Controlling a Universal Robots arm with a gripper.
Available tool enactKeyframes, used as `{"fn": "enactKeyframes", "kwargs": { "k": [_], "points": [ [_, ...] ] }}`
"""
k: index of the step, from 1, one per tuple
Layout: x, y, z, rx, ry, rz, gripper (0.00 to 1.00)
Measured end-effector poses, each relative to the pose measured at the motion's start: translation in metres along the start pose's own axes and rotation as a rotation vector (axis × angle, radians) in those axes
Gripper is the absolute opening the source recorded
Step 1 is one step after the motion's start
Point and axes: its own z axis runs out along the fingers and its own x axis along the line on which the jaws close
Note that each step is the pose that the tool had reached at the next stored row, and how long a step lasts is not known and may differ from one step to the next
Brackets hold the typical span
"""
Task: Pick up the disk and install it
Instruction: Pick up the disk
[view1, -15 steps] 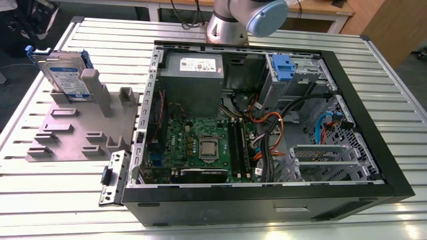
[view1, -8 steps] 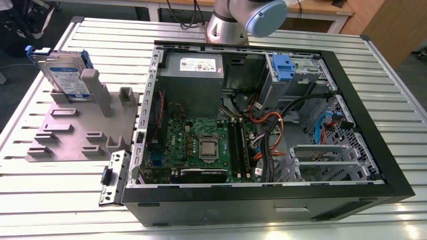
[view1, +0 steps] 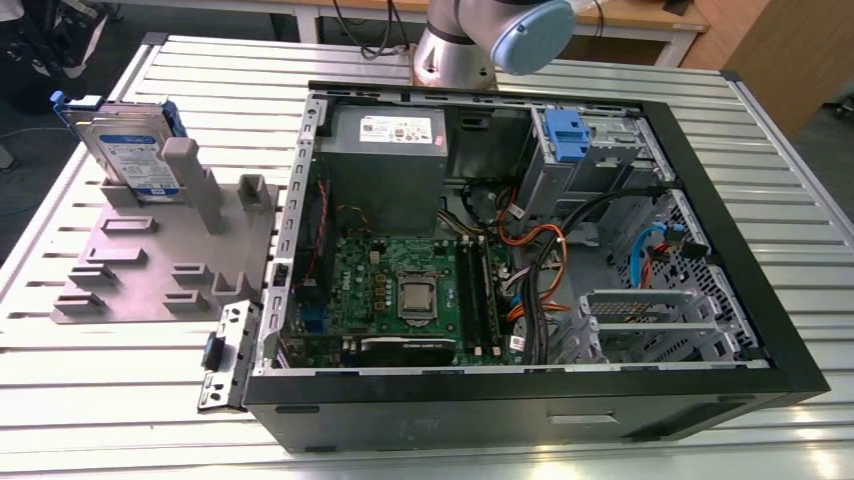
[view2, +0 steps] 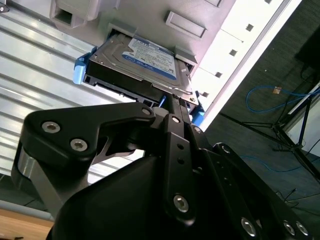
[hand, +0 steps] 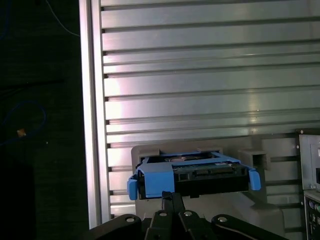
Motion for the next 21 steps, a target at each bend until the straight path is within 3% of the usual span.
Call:
{"fn": "enactKeyframes", "kwargs": {
  "k": [7, 17, 21],
  "points": [
    [0.0003, 0.0000, 0.0001, 0.0001, 0.0005, -0.012, 0.11],
    [0.0002, 0.0000, 0.0004, 0.0007, 0.0079, -0.187, 0.11],
    [0.0002, 0.0000, 0.0004, 0.0008, 0.0089, -0.211, 0.11]
  ]
}}
